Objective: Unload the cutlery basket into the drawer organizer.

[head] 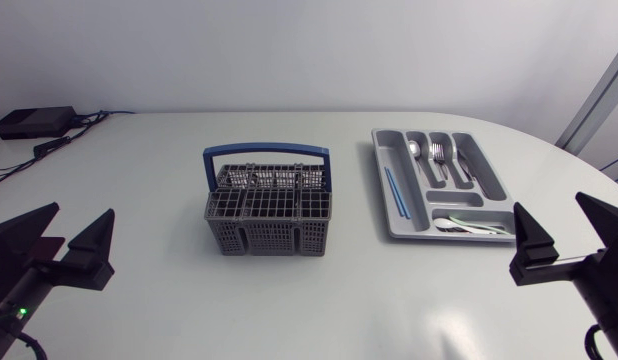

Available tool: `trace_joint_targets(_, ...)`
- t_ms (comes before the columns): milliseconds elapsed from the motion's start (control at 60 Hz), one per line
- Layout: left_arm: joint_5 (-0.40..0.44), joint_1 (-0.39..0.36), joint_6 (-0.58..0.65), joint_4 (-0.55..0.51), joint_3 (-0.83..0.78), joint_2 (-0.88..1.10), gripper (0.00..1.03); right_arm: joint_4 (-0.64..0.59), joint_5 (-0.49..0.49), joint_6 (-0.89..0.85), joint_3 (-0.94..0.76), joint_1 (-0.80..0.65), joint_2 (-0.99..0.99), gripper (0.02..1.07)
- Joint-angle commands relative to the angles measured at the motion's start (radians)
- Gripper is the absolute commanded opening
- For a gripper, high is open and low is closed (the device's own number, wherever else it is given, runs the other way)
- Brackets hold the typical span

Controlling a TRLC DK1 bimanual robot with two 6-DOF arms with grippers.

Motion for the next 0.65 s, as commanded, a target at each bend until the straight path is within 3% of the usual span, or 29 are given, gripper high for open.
trace_joint_targets(0,-0.009,-0.003,-0.044,0.027,-0.049,-0.031,0.99,-0.017,0.029,0.081,-0.044,0.031,-0.03,1.03)
trace_joint_targets(283,-0.027,-0.005,-0.102,0.078,-0.156,-0.119,0.99,-0.042,0.122,0.221,-0.118,0.126,-0.117,1.03)
trace_joint_targets(633,-0.028,-0.006,-0.103,0.079,-0.159,-0.121,0.99,-0.042,0.124,0.225,-0.12,0.128,-0.119,1.03)
